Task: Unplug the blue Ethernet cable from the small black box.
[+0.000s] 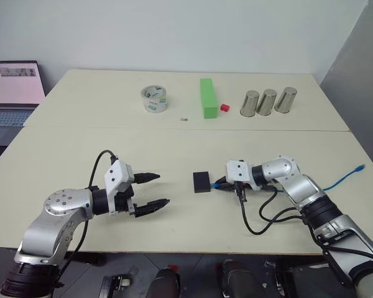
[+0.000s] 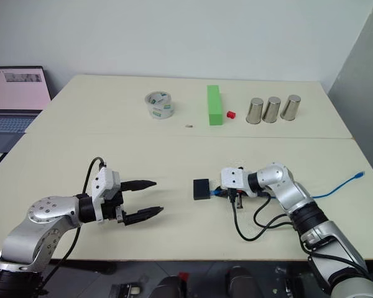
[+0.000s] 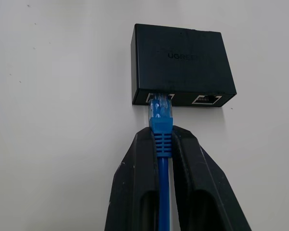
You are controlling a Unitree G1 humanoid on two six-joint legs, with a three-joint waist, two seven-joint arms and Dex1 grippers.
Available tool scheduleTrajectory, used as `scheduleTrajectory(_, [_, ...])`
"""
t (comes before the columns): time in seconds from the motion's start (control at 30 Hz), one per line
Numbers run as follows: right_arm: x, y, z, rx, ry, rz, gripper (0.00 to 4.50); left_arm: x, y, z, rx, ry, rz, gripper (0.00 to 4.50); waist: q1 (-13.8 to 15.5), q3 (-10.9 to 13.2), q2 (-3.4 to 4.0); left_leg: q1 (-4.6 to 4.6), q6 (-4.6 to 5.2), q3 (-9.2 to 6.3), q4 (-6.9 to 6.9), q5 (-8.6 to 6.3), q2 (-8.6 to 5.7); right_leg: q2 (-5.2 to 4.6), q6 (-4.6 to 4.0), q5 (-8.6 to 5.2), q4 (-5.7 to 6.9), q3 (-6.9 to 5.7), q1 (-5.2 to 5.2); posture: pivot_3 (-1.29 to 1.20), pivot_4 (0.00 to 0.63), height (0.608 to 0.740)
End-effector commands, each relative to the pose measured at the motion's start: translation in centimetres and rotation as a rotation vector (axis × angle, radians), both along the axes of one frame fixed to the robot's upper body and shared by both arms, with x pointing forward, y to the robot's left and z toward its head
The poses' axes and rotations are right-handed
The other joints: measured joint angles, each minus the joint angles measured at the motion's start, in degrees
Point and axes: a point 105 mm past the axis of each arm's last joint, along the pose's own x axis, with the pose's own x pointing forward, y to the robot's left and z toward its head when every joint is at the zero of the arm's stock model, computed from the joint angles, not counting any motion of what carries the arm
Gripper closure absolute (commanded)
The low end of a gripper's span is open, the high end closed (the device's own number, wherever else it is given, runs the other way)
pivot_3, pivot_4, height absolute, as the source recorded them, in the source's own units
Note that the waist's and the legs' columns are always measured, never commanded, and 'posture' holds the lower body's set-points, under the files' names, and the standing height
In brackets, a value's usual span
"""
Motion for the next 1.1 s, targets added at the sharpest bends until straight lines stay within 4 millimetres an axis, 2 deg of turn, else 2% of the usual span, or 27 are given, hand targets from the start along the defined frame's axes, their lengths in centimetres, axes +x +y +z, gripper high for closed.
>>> scheduleTrajectory(0.03, [0.8, -0.1, 2.7, 0.016, -0.261, 0.012, 4.39, 1.0, 0.6, 1.6, -0.174, 0.05, 0.099, 0.0, 0.02, 0.0, 0.0, -0.01, 0.0, -0.01, 0.0, 0.0, 0.0, 0.0, 0.0, 0.0, 0.0, -0.01, 0.0, 0.0, 0.15, 0.74])
scheduleTrajectory(0.13, [0.7, 0.4, 4.1, 0.034, -0.417, 0.054, 4.39, 0.7, 0.0, 1.8, -0.289, 0.138, 0.099, 0.0, -0.06, 0.0, 0.0, -0.04, 0.0, -0.01, -0.01, 0.0, 0.01, 0.0, 0.01, 0.0, -0.01, 0.0, -0.04, 0.0, 0.15, 0.74])
scheduleTrajectory(0.27, [-0.5, 1.7, 5.8, 0.106, -0.561, 0.132, 4.39, 0.3, -1.5, 1.1, -0.371, 0.225, 0.08, 0.0, -0.23, 0.0, 0.0, -0.04, 0.0, -0.02, -0.03, 0.0, 0.02, -0.01, -0.15, 0.09, -0.04, 0.01, -0.04, 0.0, 0.15, 0.74])
scheduleTrajectory(0.4, [-1.9, 3.2, 6.8, 0.169, -0.616, 0.207, 4.39, 1.1, -3.0, 1.0, -0.429, 0.249, 0.069, 0.0, -0.16, 0.0, -0.01, -0.04, -0.02, -0.02, -0.01, 0.01, 0.0, -0.01, -0.27, 0.16, -0.02, 0.01, -0.04, 0.0, 0.15, 0.74])
scheduleTrajectory(0.63, [-2.8, 4.3, 6.7, 0.178, -0.605, 0.243, 4.39, 1.8, -4.9, 1.2, -0.479, 0.282, 0.013, 0.0, 0.14, 0.0, -0.01, -0.03, -0.04, -0.08, 0.04, 0.02, -0.01, -0.01, -0.29, 0.18, 0.0, -0.02, 0.01, 0.0, 0.15, 0.74])
scheduleTrajectory(0.87, [-2.8, 4.5, 6.9, 0.181, -0.607, 0.238, 4.39, 2.0, -4.1, 1.8, -0.544, 0.308, 0.013, 1.46, 0.09, 0.0, -0.01, -0.03, -0.04, -0.08, 0.01, 0.02, 0.0, -0.01, -0.3, 0.17, -0.01, -0.02, 0.0, 0.0, 0.15, 0.74])
scheduleTrajectory(1.1, [-2.5, 4.5, 7.4, 0.183, -0.636, 0.235, 4.39, 1.9, -4.4, 1.8, -0.537, 0.327, -0.004, 2.87, 0.12, 0.0, -0.01, -0.03, -0.04, -0.08, 0.02, 0.02, -0.02, -0.01, -0.29, 0.17, -0.02, -0.02, 0.0, 0.0, 0.15, 0.74])
